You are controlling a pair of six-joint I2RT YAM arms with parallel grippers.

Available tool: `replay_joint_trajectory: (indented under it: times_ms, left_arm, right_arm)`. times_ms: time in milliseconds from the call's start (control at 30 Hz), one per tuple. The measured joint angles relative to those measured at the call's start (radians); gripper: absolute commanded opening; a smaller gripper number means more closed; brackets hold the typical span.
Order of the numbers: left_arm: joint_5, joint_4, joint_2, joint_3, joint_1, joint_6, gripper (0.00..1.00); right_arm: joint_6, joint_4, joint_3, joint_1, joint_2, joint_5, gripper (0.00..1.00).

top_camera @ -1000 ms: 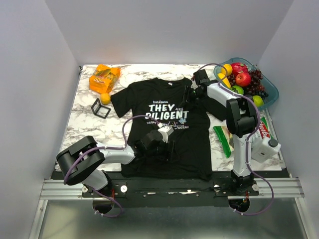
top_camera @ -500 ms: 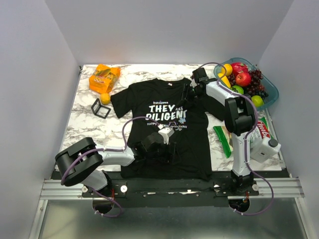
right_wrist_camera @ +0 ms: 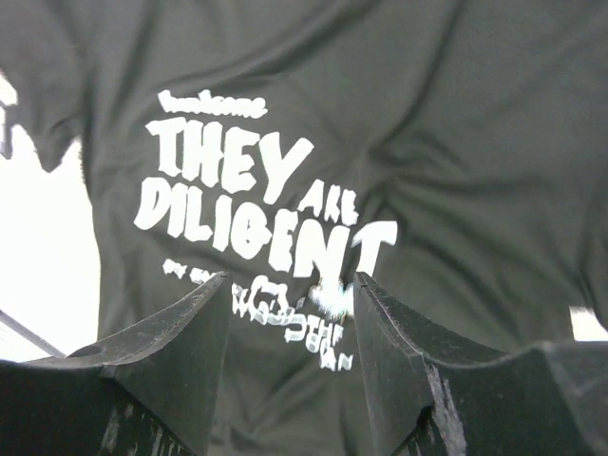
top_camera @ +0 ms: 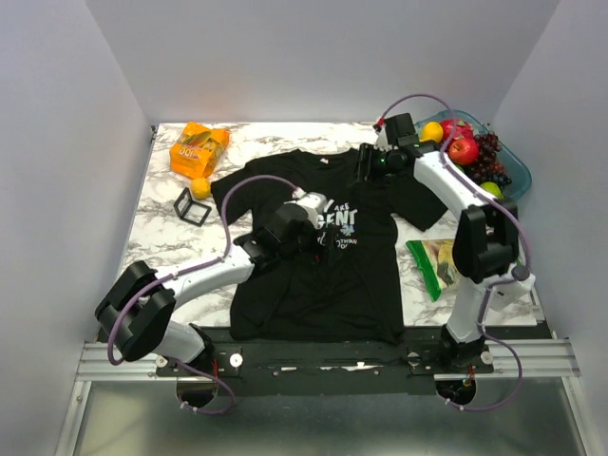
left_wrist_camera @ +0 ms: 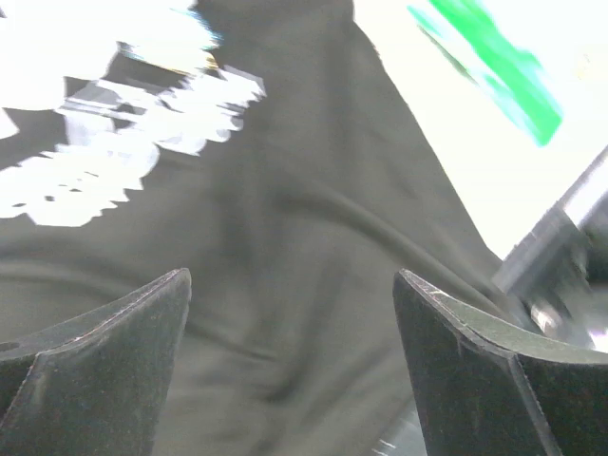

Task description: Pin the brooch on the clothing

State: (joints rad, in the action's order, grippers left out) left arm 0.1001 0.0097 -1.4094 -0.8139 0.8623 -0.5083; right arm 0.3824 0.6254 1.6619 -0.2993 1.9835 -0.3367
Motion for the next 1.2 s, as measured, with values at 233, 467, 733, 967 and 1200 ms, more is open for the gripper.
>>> replay_joint_trajectory:
  times_ms: [233, 467, 733, 967, 1200]
  left_arm:
    - [-0.008, -0.093, 0.016, -0.036, -0.313, 0.045, 0.95]
    - [0.061, -0.162, 0.126, -0.083, -0.637, 0.056, 0.96]
    - [0.076, -0.293, 0.367, -0.116, -0.802, 0.101, 0.99]
    - [0.041, -0.327, 0.648, -0.12, -0.803, 0.158, 0.99]
    - [-0.011, -0.387, 0.728, -0.119, -0.803, 0.182, 0.99]
  right_arm:
    - [0.018, -0.1, -0.278, 0.082, -0.297, 0.019, 0.62]
    - [0.031, -0.142, -0.464, 0.286, -0.485, 0.025, 0.63]
    - [0.004, -0.177, -0.611, 0.346, -0.861, 0.126, 0.63]
    - [-0.034, -0.225, -0.814, 0.346, -1.181, 0.213, 0.63]
    - [-0.093, -0.301, -0.93, 0.346, -1.368, 0.279, 0.63]
